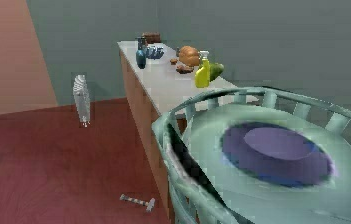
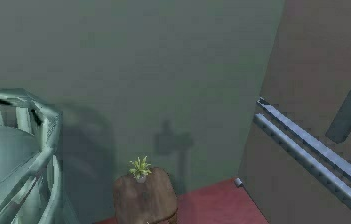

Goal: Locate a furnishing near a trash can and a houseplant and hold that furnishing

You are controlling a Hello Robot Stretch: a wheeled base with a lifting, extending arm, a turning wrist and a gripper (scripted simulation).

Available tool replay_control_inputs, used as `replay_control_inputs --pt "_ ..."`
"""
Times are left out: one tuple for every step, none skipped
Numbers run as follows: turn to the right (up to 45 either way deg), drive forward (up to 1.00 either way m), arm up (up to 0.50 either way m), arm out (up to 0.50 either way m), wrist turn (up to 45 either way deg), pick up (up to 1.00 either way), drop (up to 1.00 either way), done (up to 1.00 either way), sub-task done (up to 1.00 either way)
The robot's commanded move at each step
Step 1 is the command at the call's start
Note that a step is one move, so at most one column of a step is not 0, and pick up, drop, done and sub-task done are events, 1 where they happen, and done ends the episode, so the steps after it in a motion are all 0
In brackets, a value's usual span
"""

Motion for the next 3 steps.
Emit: replay_control_inputs --pt "0.0 0.00 0.00 0.00 0.0 1.00 0.00 0.00 0.00" --pt "0.0 0.00 0.10 0.00 0.0 0.00 0.00 0.00 0.00" --pt "0.0 0.00 0.00 0.00 0.0 0.00 0.00 1.00 0.00"
